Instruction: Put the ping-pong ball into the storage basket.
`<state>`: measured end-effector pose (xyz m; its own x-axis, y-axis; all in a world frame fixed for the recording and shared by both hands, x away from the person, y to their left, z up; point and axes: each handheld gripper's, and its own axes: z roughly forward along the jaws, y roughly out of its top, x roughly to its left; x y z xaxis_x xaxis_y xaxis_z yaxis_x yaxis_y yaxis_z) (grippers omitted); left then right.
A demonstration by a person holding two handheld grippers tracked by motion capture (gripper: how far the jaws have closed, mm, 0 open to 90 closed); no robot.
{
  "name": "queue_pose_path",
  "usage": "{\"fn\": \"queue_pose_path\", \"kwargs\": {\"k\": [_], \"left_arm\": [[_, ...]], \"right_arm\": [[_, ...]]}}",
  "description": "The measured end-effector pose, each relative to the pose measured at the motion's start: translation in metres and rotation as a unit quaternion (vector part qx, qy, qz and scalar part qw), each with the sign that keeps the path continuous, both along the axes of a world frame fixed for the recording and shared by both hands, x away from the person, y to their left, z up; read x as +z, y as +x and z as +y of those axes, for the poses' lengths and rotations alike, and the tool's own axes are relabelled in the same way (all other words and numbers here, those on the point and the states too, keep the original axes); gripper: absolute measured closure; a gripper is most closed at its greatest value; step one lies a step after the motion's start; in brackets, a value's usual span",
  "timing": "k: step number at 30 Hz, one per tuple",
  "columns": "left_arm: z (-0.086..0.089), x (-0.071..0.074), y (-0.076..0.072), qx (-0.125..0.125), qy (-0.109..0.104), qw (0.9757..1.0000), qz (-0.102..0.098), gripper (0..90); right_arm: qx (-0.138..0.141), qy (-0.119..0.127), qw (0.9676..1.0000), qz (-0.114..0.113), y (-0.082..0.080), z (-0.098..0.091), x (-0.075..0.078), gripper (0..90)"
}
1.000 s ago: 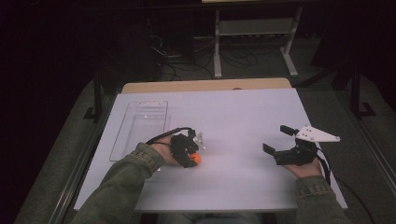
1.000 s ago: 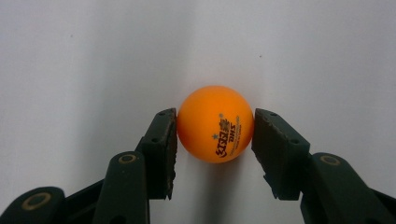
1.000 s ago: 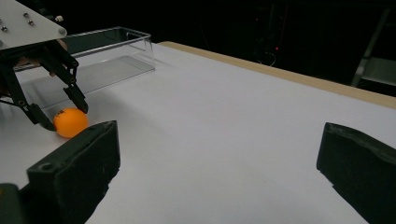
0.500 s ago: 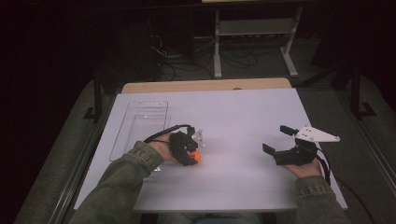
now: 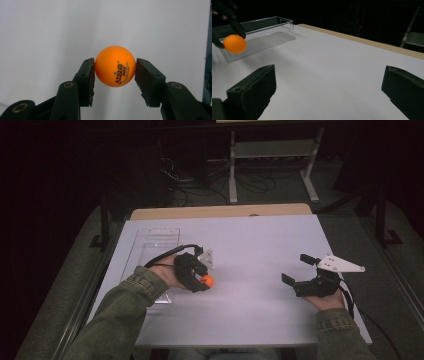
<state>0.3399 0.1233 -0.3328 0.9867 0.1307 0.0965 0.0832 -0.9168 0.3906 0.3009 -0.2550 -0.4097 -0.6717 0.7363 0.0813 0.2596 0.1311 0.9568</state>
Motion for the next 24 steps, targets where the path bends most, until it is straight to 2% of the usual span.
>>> {"fn": "queue_pose_path", "kwargs": {"k": [9,24], "left_arm": [[0.014,0.023,-0.007,0.005,-0.011,0.9999,-0.008,50.9],[0.046,0.046,-0.015,0.027,-0.018,0.9993,-0.017,50.9]], "right_arm": [[-0.003,0.004,1.0,-0.002,0.0,-0.001,0.001,0.0],[-0.003,0.004,1.0,-0.001,-0.001,-0.001,0.001,0.0]]}}
